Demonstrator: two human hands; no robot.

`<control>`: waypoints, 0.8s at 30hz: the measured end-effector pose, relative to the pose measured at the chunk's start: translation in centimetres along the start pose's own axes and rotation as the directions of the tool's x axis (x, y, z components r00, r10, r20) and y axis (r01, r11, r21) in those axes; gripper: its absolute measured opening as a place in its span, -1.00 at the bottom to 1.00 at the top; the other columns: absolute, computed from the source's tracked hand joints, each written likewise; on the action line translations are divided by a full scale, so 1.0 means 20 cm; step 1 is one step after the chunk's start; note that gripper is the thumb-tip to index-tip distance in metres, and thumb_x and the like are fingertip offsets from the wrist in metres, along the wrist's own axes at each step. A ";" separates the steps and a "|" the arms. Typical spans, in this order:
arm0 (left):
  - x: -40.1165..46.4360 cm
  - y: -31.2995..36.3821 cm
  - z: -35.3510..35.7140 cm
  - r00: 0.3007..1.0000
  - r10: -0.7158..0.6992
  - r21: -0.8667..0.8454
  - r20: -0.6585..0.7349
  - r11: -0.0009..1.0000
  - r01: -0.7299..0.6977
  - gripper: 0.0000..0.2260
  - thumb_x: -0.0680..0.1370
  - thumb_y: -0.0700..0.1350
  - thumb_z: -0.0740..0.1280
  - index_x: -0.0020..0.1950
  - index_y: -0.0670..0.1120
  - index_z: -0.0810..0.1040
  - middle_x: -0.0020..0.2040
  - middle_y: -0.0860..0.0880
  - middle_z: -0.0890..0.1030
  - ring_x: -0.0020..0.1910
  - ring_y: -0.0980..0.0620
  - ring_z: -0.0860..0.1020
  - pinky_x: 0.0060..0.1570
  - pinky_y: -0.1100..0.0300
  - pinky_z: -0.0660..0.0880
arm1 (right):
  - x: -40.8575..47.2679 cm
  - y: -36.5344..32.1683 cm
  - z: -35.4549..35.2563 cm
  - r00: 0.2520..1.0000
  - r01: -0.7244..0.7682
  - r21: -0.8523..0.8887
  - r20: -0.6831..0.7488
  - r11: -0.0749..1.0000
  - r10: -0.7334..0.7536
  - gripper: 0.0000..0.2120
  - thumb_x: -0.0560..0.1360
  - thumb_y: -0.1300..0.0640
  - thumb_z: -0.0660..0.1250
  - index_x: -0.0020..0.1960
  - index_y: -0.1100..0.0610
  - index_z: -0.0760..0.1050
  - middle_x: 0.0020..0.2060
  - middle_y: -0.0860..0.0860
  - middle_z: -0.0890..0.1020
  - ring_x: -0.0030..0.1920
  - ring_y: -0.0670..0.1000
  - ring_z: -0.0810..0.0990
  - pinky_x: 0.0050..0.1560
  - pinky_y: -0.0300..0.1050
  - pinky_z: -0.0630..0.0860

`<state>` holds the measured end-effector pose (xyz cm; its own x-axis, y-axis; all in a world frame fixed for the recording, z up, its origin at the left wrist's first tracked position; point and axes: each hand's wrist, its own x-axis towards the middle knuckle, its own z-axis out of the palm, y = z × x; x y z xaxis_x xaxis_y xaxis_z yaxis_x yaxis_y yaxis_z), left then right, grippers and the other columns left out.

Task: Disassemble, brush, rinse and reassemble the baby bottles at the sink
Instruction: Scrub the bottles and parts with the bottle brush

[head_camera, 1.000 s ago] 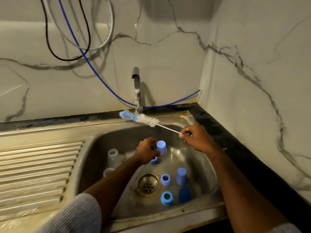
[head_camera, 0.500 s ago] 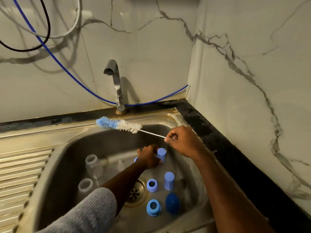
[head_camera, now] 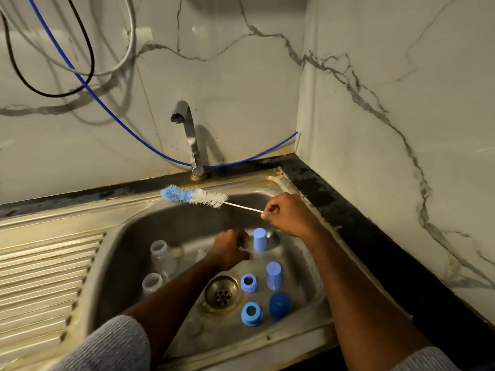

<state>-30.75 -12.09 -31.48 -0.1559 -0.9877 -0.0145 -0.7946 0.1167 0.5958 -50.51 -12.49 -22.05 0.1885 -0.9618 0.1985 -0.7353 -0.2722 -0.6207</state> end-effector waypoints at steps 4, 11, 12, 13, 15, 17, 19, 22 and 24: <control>-0.14 0.10 -0.06 0.994 0.060 0.103 0.088 0.992 -0.069 -0.68 0.34 -0.07 0.63 0.01 -0.10 0.64 -0.08 0.03 0.67 -0.08 0.00 0.63 0.00 0.04 0.58 | -0.02 -0.01 -0.02 1.000 -0.008 0.014 -0.013 1.000 0.008 -0.90 0.44 0.06 0.52 -0.21 0.04 0.66 -0.35 -0.08 0.63 -0.28 -0.09 0.61 -0.17 -0.14 0.56; -0.44 -0.06 -0.39 0.999 -0.045 0.337 0.021 0.941 0.035 -0.67 0.44 -0.05 0.56 0.17 -0.03 0.61 0.06 0.05 0.64 0.02 0.08 0.60 0.09 0.13 0.56 | -0.03 -0.06 0.02 0.994 0.096 0.024 0.050 0.995 -0.097 -0.92 0.42 0.09 0.54 -0.19 0.09 0.69 -0.37 -0.09 0.61 -0.30 -0.12 0.58 -0.19 -0.21 0.46; -0.49 -0.10 -0.45 0.996 -0.082 0.370 -0.020 0.925 0.083 -0.65 0.44 -0.03 0.55 0.19 -0.01 0.60 0.08 0.07 0.63 0.05 0.09 0.59 0.11 0.15 0.55 | -0.03 -0.06 0.02 0.993 0.108 0.027 0.053 0.994 -0.110 -0.92 0.42 0.10 0.53 -0.18 0.09 0.69 -0.37 -0.10 0.60 -0.29 -0.12 0.58 -0.18 -0.21 0.45; -0.53 -0.15 -0.51 0.992 -0.111 0.392 -0.067 0.911 0.129 -0.63 0.43 0.00 0.56 0.21 0.02 0.59 0.10 0.07 0.63 0.06 0.08 0.59 0.12 0.14 0.55 | -0.03 -0.07 0.04 0.992 0.115 0.027 0.055 0.993 -0.116 -0.92 0.43 0.10 0.53 -0.18 0.10 0.69 -0.37 -0.10 0.60 -0.29 -0.12 0.58 -0.18 -0.20 0.45; -0.60 -0.22 -0.61 0.974 -0.168 0.405 -0.153 0.888 0.217 -0.58 0.40 0.04 0.58 0.21 0.03 0.59 0.09 0.05 0.64 0.05 0.07 0.58 0.09 0.11 0.56 | -0.03 -0.07 0.04 0.992 0.107 0.027 0.058 0.994 -0.109 -0.93 0.43 0.11 0.53 -0.18 0.11 0.69 -0.36 -0.06 0.61 -0.28 -0.09 0.58 -0.17 -0.20 0.45; -0.66 -0.26 -0.69 0.957 -0.233 0.407 -0.172 0.868 0.285 -0.56 0.38 0.05 0.59 0.20 0.00 0.60 0.08 -0.01 0.65 0.02 0.04 0.59 0.04 0.14 0.53 | -0.03 -0.08 0.04 0.992 0.104 0.015 0.063 0.994 -0.105 -0.94 0.44 0.13 0.53 -0.18 0.11 0.69 -0.35 -0.05 0.62 -0.29 -0.11 0.57 -0.19 -0.22 0.42; -0.69 -0.30 -0.74 0.956 -0.262 0.429 -0.134 0.854 0.294 -0.52 0.38 0.05 0.59 0.24 -0.03 0.60 0.09 -0.04 0.65 0.05 0.00 0.60 0.04 0.14 0.53 | -0.02 -0.08 0.04 0.992 0.110 0.002 0.063 0.994 -0.110 -0.93 0.43 0.14 0.54 -0.19 0.10 0.69 -0.34 -0.02 0.65 -0.28 -0.08 0.60 -0.20 -0.20 0.44; -0.67 -0.31 -0.74 0.964 -0.258 0.460 -0.066 0.849 0.258 -0.45 0.39 -0.04 0.59 0.34 -0.01 0.55 0.20 -0.03 0.62 0.19 -0.02 0.55 0.15 0.16 0.46 | -0.03 -0.08 0.05 0.991 0.114 0.011 0.074 0.993 -0.115 -0.92 0.44 0.13 0.54 -0.21 0.08 0.68 -0.32 0.04 0.68 -0.25 0.02 0.66 -0.19 -0.05 0.58; -0.64 -0.34 -0.72 0.962 -0.274 0.470 0.006 0.850 0.240 -0.43 0.38 -0.11 0.59 0.36 0.03 0.54 0.22 -0.03 0.60 0.25 -0.03 0.50 0.16 0.17 0.42 | -0.03 -0.08 0.07 0.987 0.125 0.024 0.094 0.992 -0.127 -0.93 0.44 0.14 0.54 -0.20 0.07 0.67 -0.32 0.05 0.69 -0.26 0.05 0.67 -0.20 0.05 0.62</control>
<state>-14.98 -1.83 -23.74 0.0648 -0.9811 -0.1821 -0.9881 -0.0886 0.1254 -48.58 -11.53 -22.24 0.3409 -0.9178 0.2035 -0.6898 -0.3913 -0.6091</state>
